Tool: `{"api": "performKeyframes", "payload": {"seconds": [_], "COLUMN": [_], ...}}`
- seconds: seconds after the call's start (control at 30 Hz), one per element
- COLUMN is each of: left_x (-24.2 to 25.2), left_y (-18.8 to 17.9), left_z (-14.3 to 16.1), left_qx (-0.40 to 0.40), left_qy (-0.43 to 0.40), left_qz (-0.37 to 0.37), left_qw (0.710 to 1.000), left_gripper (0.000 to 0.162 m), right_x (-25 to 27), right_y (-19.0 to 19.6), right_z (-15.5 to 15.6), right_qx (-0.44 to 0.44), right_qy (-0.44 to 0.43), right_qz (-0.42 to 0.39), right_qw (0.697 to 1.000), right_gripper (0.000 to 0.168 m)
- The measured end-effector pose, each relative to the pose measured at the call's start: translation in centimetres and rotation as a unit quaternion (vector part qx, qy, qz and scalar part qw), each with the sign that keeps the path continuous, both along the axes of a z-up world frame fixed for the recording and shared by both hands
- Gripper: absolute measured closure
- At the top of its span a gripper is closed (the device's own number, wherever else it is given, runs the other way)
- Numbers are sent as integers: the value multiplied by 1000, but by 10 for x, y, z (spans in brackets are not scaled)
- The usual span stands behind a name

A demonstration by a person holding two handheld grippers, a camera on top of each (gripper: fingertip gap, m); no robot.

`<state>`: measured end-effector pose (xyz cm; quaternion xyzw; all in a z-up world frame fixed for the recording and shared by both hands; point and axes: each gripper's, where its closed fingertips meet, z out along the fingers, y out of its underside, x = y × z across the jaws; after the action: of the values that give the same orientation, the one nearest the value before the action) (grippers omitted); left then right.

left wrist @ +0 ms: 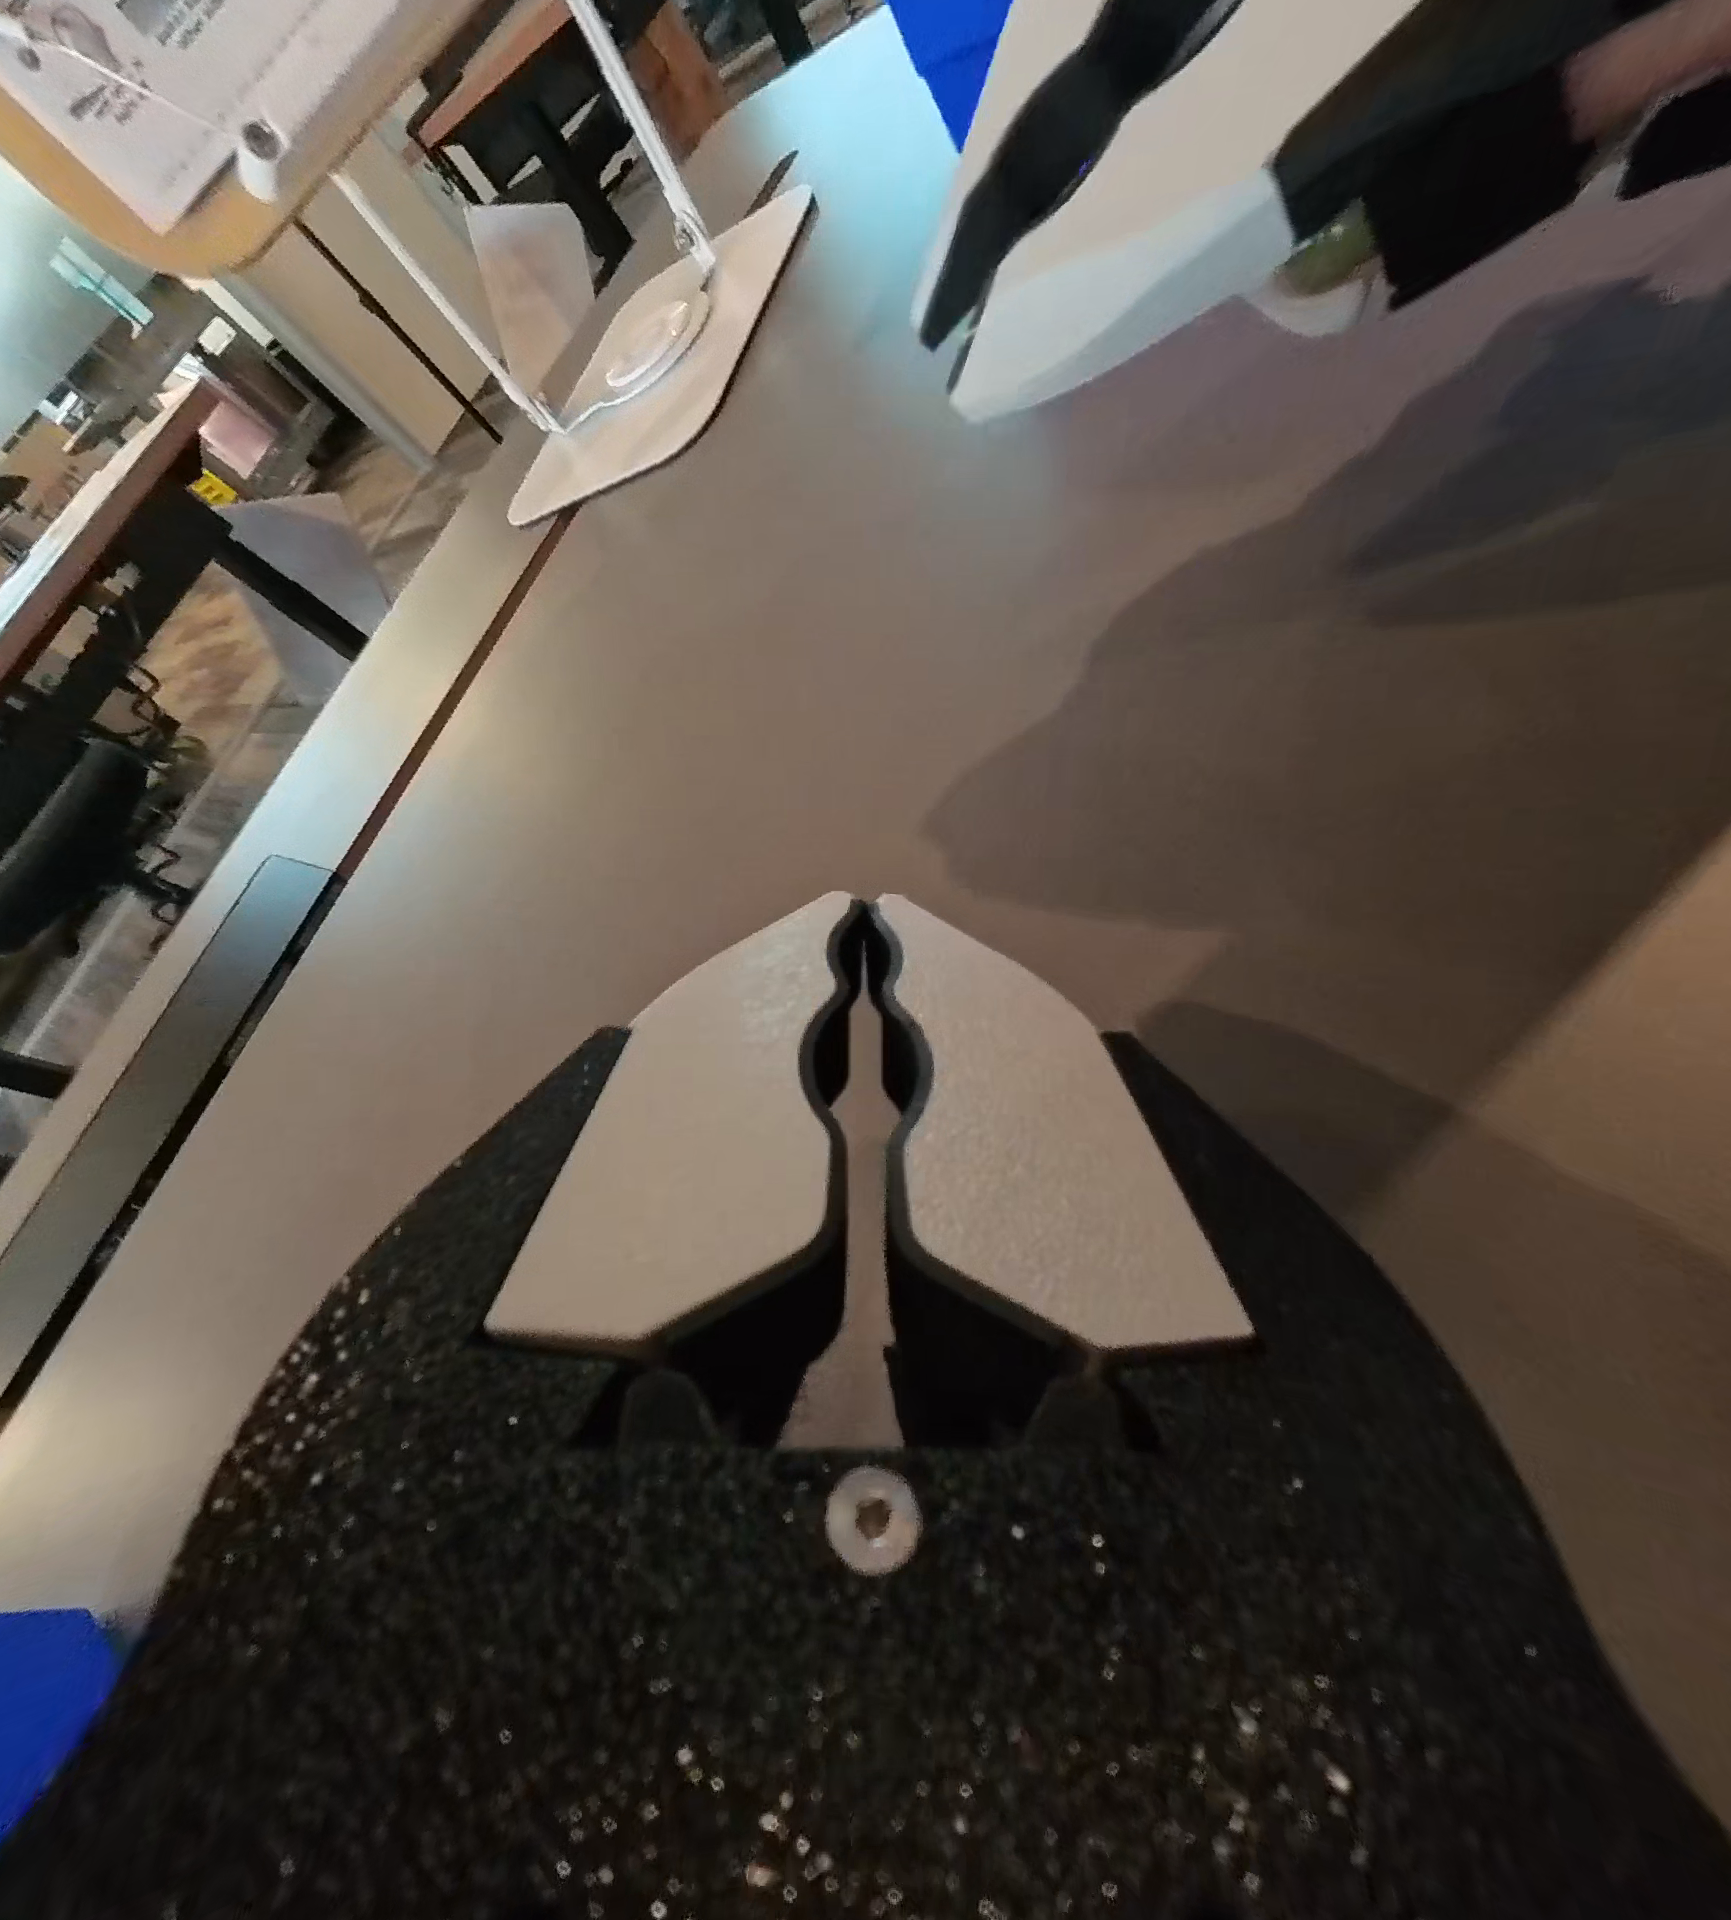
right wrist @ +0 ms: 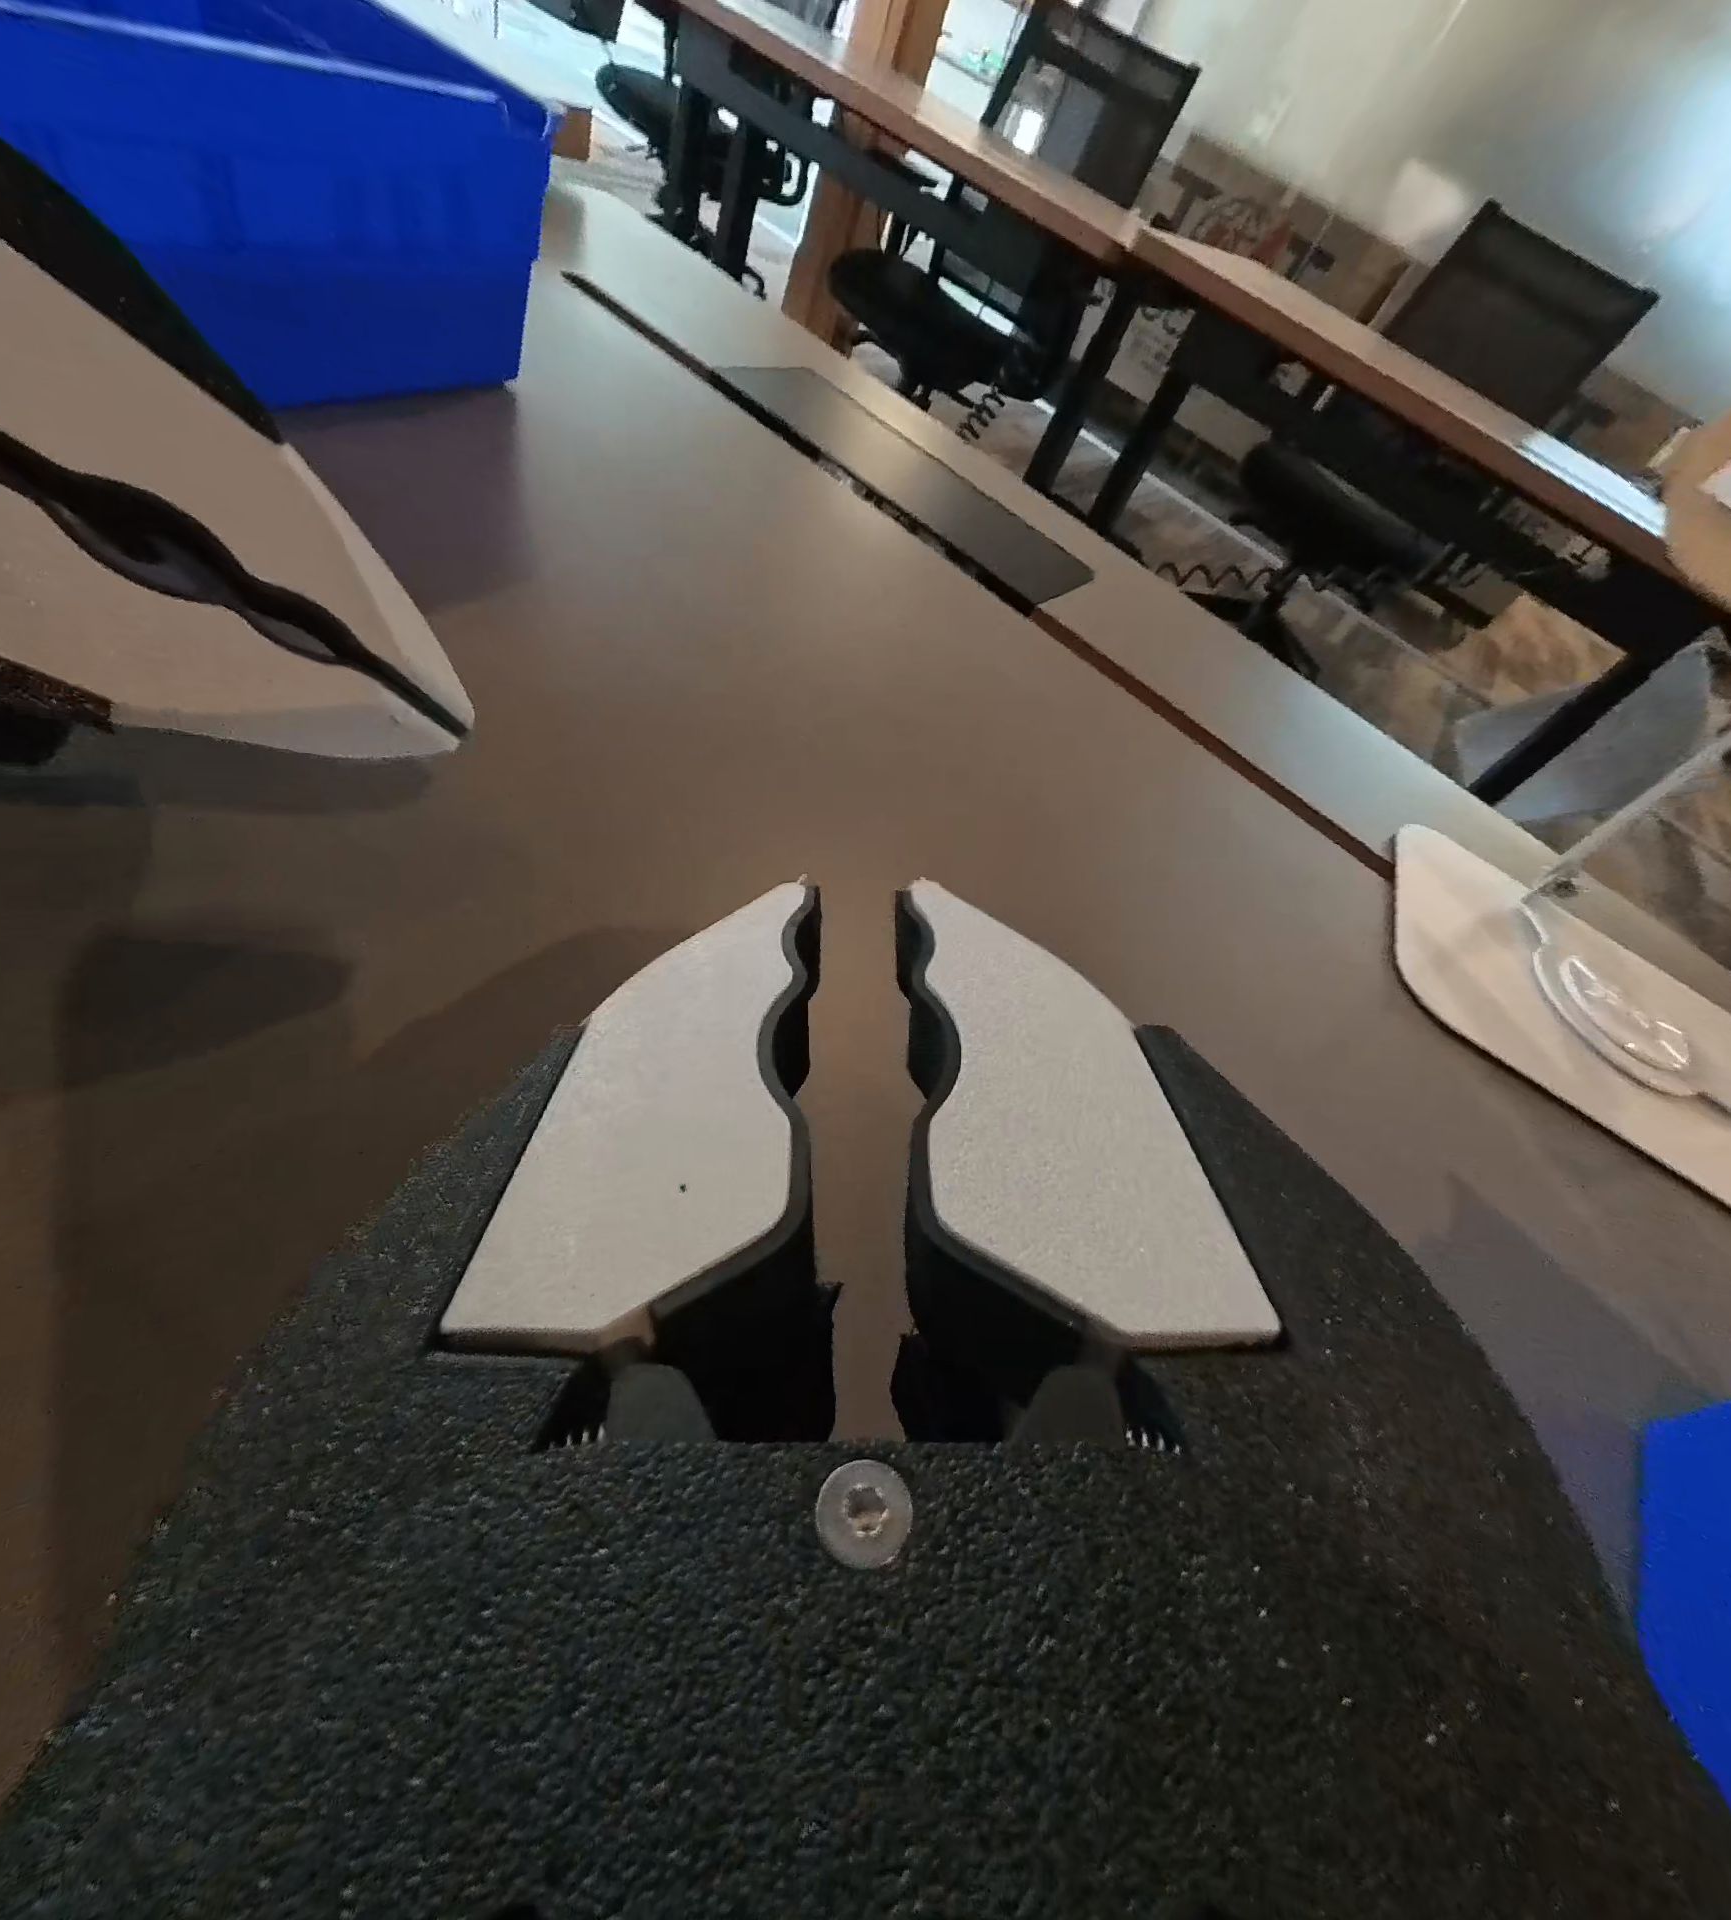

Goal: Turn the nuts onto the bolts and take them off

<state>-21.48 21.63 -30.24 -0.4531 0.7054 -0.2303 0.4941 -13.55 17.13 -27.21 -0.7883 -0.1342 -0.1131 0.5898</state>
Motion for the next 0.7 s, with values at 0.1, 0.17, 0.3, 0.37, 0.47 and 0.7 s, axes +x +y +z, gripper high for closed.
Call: {"api": "performKeyframes", "payload": {"seconds": [0.1, 0.17, 0.3, 0.37, 0.47, 0.7], "left_x": [-4, -12, -49, -74, -117, -168], "left_y": [12, 25, 68, 93, 126, 142], "left_z": [27, 57, 96, 99, 84, 11], "left_qx": [-8, -24, -37, -44, -62, -244], "left_qy": [-43, -80, -73, -36, 51, 199], "left_qz": [45, 85, 210, 283, 399, 491], "left_qw": [998, 993, 974, 957, 914, 812], "left_gripper": [162, 136, 96, 79, 68, 75], "right_x": [3, 5, 7, 7, 5, 2], "right_y": [-4, -6, -10, -12, -13, -15], "right_z": [11, 18, 27, 30, 33, 39], "right_qx": [26, 40, 61, 67, 74, 87], "right_qy": [15, 19, 20, 17, 9, 1], "right_qz": [-3, -4, -4, 0, 5, 15], "right_qw": [1000, 999, 998, 998, 997, 996], "right_gripper": [153, 152, 152, 151, 150, 149]}}
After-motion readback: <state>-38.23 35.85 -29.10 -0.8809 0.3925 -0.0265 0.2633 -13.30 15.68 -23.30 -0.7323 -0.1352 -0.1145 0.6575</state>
